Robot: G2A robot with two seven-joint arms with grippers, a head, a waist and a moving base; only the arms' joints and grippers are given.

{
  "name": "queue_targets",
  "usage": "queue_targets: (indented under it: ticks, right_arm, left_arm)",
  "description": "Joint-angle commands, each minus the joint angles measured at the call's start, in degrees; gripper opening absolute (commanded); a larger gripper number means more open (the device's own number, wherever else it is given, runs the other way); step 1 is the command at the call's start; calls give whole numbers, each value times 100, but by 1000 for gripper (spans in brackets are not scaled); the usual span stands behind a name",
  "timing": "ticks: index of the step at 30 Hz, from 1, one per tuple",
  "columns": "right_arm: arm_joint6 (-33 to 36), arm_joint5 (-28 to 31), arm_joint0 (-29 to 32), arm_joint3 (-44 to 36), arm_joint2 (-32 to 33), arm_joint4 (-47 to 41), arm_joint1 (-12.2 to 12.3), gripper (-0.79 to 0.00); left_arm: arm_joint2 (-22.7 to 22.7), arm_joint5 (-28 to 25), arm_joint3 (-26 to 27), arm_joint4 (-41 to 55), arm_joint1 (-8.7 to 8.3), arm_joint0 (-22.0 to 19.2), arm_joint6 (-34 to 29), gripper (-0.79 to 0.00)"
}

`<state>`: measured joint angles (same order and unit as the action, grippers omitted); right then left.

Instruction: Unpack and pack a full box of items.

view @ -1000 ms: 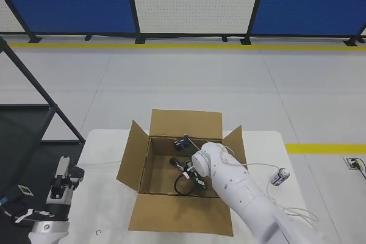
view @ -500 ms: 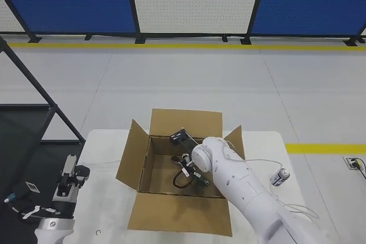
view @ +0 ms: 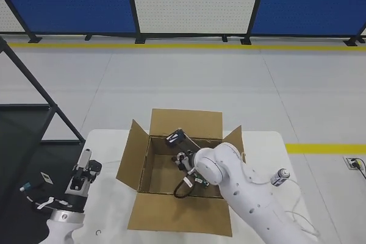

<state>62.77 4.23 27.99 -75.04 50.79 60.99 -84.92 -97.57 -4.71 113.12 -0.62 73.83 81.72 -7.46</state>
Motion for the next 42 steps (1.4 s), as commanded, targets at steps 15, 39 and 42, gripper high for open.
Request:
queue_targets:
  ticks: [15,39,42]
  right_arm:
    - [415,247,967,-1746,553,336,246,-785]
    - [210,538,4053,-5960,4521,-806,780,-785]
    - [167,520,4345,-5960,4958,-906,815,-785]
  left_arm:
    - [-65,-31,-29,-25,-12,46,48,0]
    - [447,86,-173,-275,-13,-214,-188,0]
    - [506,98,-183,-309,-10,-251,-176,0]
